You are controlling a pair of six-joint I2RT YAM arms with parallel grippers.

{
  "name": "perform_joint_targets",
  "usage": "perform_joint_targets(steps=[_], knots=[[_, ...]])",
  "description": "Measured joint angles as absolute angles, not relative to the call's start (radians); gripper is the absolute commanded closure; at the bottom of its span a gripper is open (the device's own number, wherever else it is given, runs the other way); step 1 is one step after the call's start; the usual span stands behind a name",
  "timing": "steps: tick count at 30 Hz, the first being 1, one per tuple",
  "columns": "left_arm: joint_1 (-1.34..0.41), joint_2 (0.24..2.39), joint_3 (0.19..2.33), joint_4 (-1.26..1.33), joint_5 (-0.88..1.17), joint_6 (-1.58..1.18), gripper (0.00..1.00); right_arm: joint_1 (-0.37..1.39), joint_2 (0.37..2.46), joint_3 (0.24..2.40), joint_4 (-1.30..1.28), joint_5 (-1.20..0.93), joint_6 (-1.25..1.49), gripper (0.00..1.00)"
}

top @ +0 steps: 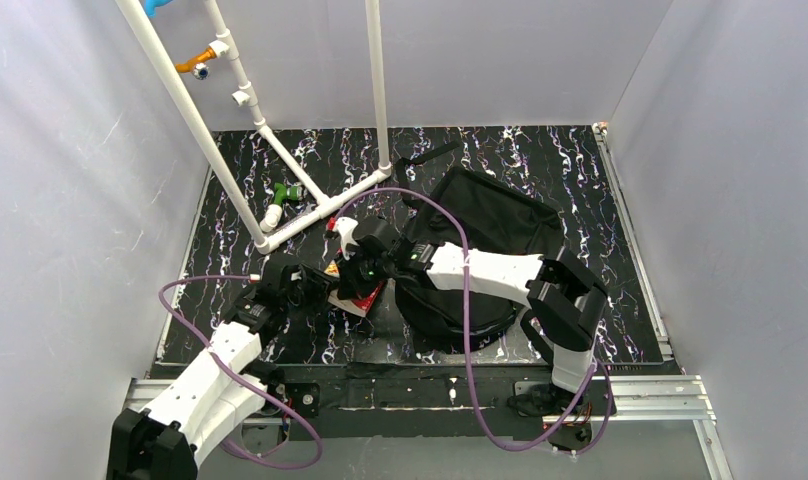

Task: Pack the student bag
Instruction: Pick up the book from the center of the board.

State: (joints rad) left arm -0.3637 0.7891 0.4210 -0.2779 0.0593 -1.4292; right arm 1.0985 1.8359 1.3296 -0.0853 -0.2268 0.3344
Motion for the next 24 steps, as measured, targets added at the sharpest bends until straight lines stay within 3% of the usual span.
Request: perform_joint_targets(steps=[4,11,15,18,22,24], knots=[[-0.364,0.813,0.426,-0.291,0.075,-1.421,0.63,1.126,1.846,1.368,-0.158,-0.174,0.279,0.85],[-0.364,0.82,0.427,-0.325,0.081,-1.404,0.77,1.156,1.853,1.392,-0.199,-0.138,0.231,0.63],[-0.364,0.809,0.427,-0.334,0.076,-1.404,0.93,1.157,1.853,1.391,-0.188,-0.162,0.237,0.53],[-0.364,0.802,0.427,-0.34,0.07,-1.398,0.99,1.158,1.852,1.391,-0.184,-0.179,0.247,0.35],[-0.364,0.791,0.429,-0.346,0.064,-1.377,1.0,1.163,1.839,1.391,-0.227,-0.172,0.239,0.09],[-0.364,0.791,0.438,-0.354,0.062,-1.361,1.0,1.166,1.816,1.391,-0.284,-0.144,0.222,0.02]])
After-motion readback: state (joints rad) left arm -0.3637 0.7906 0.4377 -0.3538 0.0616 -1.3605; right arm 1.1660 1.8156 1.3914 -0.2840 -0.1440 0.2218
